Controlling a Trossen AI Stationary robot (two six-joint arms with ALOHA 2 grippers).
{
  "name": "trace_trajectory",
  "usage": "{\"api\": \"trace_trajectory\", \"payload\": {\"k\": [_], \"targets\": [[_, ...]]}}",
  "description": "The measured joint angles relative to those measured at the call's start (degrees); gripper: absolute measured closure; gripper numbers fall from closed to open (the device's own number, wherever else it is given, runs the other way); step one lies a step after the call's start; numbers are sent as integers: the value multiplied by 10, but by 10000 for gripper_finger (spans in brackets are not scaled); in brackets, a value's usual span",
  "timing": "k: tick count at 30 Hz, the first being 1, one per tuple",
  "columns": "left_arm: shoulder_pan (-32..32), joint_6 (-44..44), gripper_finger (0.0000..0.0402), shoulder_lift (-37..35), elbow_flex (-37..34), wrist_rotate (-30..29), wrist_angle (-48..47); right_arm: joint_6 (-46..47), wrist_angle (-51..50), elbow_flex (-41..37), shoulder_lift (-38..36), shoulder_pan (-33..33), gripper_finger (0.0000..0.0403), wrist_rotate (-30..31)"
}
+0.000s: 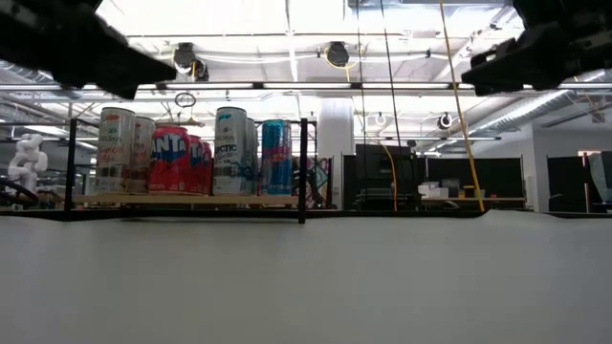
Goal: Place canned beverage on shelf
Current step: Return to Home Position
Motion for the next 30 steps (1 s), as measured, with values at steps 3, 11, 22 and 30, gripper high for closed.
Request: {"api": "trace_trajectory", "payload": {"k": [3, 11, 22, 30], "targets": [[1, 5, 402, -26, -50, 15, 57, 2, 58, -42, -11, -3, 401, 0], [1, -10, 402, -76, -136, 42, 109, 10, 73, -86, -40, -6, 402, -1], [2, 24, 402, -116, -155, 69, 85, 11, 87, -124, -73, -6, 403, -1], [40, 60, 402, -162, -155, 142, 81, 24, 82, -127, -93, -6, 403, -2]]}}
